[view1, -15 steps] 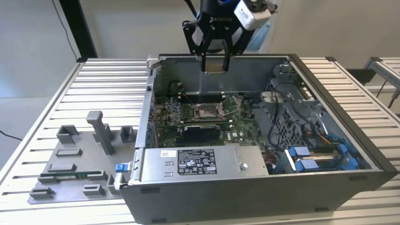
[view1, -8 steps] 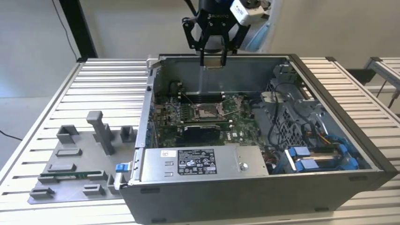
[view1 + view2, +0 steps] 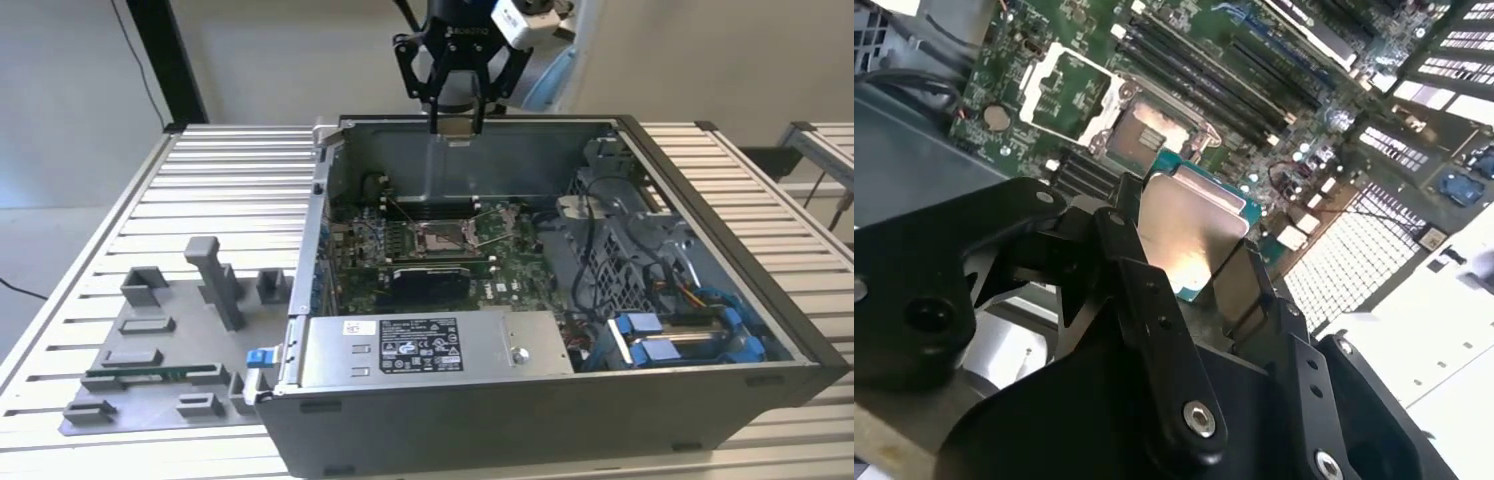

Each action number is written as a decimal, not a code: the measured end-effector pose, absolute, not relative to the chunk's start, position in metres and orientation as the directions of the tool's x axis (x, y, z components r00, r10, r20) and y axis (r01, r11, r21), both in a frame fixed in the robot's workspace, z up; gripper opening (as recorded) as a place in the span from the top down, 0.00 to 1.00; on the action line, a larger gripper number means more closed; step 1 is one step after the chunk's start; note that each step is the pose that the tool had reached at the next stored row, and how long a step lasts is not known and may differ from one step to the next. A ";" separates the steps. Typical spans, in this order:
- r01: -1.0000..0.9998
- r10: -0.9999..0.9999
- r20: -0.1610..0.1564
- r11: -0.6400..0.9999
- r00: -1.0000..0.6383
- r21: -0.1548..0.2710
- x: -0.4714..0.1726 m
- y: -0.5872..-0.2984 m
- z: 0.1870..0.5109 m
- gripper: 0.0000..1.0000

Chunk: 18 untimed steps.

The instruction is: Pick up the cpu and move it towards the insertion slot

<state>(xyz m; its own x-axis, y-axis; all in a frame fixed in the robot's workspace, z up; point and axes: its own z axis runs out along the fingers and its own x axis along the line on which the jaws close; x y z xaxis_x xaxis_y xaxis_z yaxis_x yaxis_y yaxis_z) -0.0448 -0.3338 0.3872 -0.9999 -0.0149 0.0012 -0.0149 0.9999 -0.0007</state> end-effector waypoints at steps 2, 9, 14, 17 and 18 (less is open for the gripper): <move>-0.015 -0.015 0.003 1.000 -1.000 -0.001 -0.042 -0.331 0.385 1.00; -0.015 -0.015 0.012 1.000 -1.000 -0.001 -0.036 -0.319 0.382 1.00; -0.010 -0.010 0.012 1.000 -1.000 -0.001 -0.036 -0.313 0.381 1.00; -0.003 -0.003 0.012 1.000 -1.000 -0.001 -0.039 -0.312 0.381 1.00; -0.001 -0.001 0.012 1.000 -1.000 -0.001 -0.039 -0.311 0.381 1.00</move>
<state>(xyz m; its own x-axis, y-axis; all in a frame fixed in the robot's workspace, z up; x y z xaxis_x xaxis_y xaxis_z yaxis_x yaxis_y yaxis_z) -0.0392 -0.3114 0.3814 -0.9999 -0.0010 0.0121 -0.0010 1.0000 -0.0006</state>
